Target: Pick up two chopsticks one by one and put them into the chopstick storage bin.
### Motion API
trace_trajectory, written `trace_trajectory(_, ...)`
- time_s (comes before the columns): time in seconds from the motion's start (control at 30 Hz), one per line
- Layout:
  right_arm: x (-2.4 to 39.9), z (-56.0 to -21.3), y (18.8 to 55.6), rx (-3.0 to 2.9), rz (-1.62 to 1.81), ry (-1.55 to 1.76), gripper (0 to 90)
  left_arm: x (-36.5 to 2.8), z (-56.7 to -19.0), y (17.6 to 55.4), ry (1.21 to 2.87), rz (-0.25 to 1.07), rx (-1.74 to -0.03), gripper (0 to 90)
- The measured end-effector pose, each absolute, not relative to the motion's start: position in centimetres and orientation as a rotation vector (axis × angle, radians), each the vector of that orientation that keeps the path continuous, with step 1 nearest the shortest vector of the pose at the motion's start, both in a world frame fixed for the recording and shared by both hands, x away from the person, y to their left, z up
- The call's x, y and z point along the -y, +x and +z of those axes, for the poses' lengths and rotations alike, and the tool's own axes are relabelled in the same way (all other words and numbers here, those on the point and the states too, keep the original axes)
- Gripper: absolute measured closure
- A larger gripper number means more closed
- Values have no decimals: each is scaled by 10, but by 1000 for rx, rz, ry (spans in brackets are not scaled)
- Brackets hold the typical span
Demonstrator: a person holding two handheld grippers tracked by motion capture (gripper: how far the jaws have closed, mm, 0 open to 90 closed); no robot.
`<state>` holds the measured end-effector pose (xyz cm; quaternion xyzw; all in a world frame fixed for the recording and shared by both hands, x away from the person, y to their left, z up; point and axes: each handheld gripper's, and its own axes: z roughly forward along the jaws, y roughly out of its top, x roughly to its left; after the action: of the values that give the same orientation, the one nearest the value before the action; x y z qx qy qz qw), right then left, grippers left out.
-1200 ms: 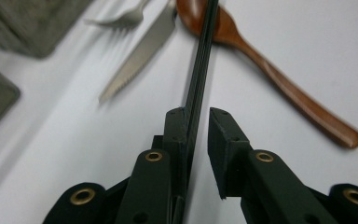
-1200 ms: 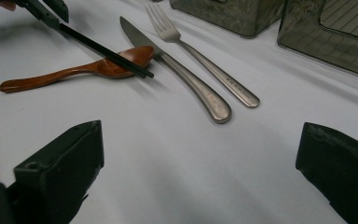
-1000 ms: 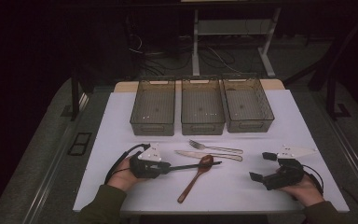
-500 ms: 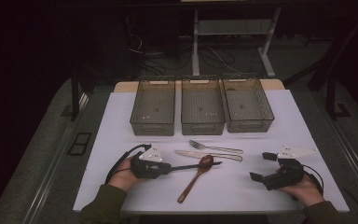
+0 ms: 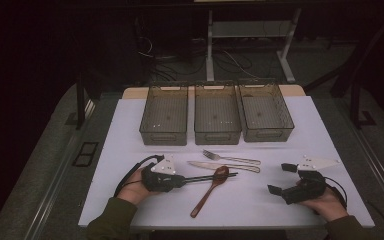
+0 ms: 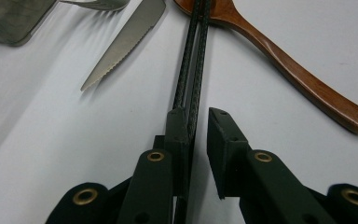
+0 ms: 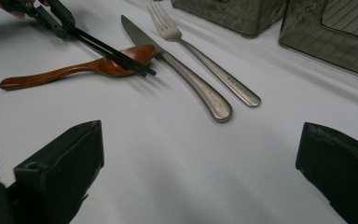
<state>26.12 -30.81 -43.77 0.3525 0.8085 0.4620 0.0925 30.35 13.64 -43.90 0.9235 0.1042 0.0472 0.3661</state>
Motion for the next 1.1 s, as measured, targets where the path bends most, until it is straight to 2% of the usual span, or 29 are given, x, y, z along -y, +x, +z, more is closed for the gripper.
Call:
trace_trajectory(0.3, 307, -440, 260, -2403, 1365, 1038, 4, -132, -443, 305, 2387, 107, -258, 775)
trace_trajectory(0.67, 306, -442, 254, -2391, 1367, 1035, 4, -131, -445, 307, 2376, 79, -270, 838)
trace_trajectory(1.1, 307, -445, 252, -2371, 1357, 1043, 4, -128, -442, 309, 2365, 55, -262, 848)
